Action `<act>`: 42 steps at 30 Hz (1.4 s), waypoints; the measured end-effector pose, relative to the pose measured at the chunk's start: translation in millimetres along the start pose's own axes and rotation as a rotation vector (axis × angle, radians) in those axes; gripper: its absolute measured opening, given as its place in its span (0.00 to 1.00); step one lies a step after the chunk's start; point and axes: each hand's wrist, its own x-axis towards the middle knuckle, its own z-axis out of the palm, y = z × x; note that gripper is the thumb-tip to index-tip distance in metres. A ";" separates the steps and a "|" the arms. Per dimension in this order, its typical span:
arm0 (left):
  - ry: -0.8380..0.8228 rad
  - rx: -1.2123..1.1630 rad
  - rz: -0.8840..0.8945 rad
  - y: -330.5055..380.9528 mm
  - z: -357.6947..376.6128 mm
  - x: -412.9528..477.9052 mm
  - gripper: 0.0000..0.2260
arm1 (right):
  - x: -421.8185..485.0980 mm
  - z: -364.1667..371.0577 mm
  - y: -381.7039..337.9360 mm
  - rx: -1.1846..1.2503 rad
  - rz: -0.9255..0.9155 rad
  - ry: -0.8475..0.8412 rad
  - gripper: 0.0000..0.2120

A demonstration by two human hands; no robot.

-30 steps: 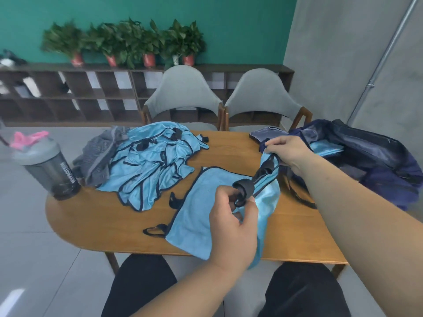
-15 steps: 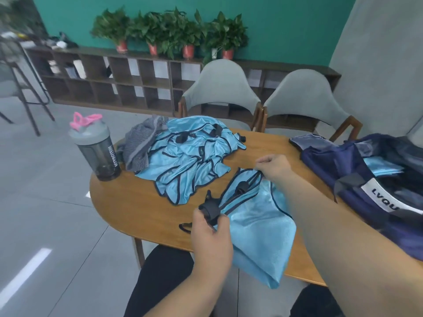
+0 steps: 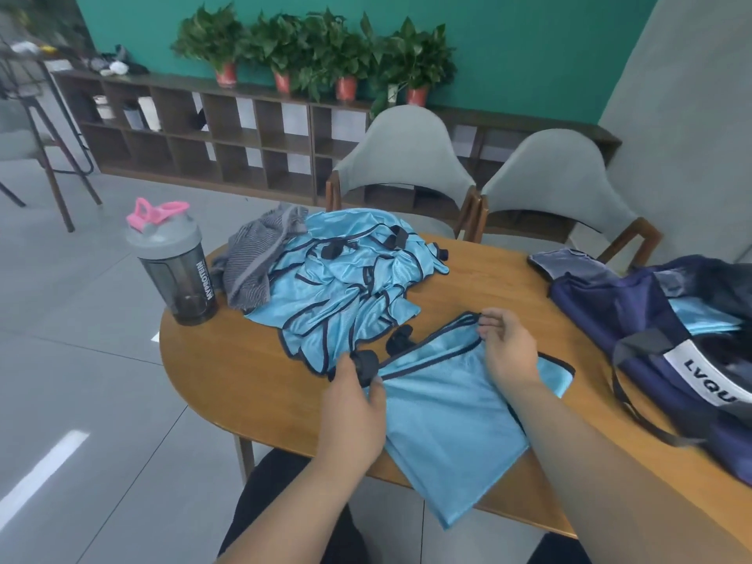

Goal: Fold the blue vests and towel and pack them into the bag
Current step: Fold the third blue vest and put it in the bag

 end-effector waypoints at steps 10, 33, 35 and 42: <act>-0.170 0.088 0.208 8.3 41.9 66.9 0.20 | -38.8 -62.5 33.1 -0.615 -0.094 0.089 0.22; 0.116 0.084 0.204 -12.0 59.1 80.4 0.10 | 18.2 -99.9 50.7 -0.694 -0.183 -0.094 0.16; 0.118 0.049 0.180 -9.8 57.2 80.7 0.12 | 16.2 -101.6 52.0 -0.741 -0.155 -0.084 0.16; 0.089 0.046 0.151 -12.5 54.6 82.6 0.11 | -1.2 -111.8 50.9 -0.600 -0.112 -0.001 0.09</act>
